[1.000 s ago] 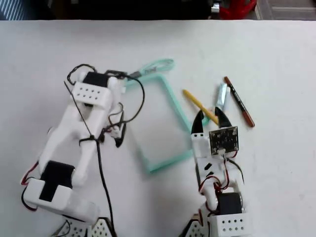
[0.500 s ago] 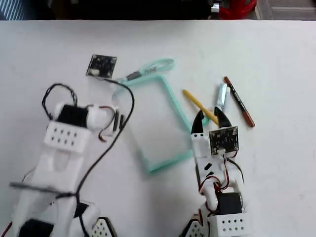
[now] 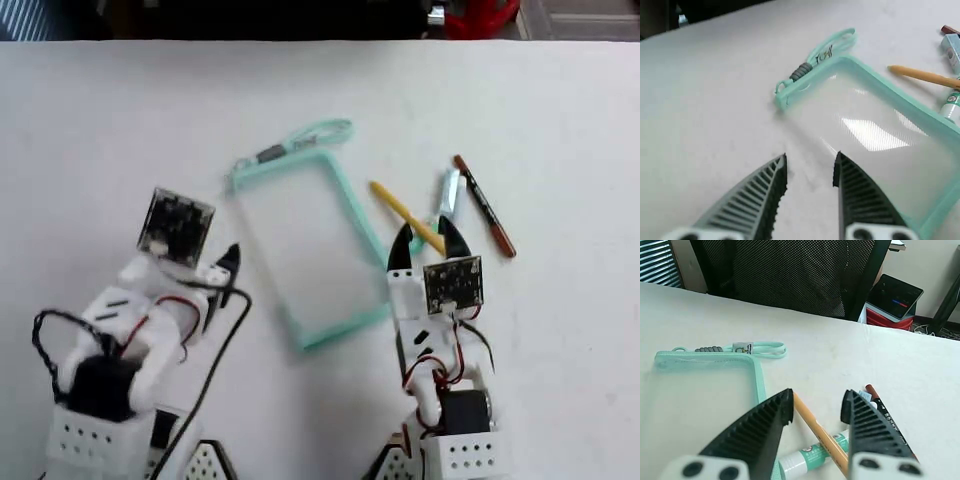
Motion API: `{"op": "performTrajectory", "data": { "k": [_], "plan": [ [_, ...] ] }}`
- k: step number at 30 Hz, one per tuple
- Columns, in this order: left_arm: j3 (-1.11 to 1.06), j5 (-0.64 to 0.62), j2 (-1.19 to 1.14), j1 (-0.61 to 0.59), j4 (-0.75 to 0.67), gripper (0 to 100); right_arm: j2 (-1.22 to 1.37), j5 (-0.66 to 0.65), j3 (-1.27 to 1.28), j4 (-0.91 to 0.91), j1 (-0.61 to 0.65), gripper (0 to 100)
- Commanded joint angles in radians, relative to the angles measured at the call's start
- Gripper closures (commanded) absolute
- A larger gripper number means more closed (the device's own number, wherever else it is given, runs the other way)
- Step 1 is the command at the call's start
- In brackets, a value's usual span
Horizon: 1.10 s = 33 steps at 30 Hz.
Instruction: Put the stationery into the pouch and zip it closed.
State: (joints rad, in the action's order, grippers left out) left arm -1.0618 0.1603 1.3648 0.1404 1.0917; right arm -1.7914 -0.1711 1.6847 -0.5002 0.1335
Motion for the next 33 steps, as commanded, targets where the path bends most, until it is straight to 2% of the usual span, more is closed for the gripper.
{"op": "performTrajectory", "data": {
  "k": [1,5,11,24,28,33],
  "plan": [
    [-0.008,0.032,0.107,0.004,0.044,83,-0.007,-0.012,0.005,-0.005,0.010,83.0],
    [-0.003,0.035,0.114,0.010,0.094,82,-0.007,-0.012,0.005,-0.005,0.010,83.0],
    [-0.008,0.034,0.114,0.004,0.098,74,-0.007,-0.012,0.005,-0.021,0.012,83.0],
    [-0.009,0.074,0.104,0.001,0.100,74,-0.007,-0.012,0.005,-0.022,0.012,83.0],
    [-0.002,0.153,-0.058,-0.047,0.068,74,-0.007,-0.012,0.005,-0.022,0.012,83.0],
    [0.078,0.158,-0.400,-0.065,0.037,74,-0.007,-0.012,0.005,-0.024,0.013,83.0]
  ]
}}
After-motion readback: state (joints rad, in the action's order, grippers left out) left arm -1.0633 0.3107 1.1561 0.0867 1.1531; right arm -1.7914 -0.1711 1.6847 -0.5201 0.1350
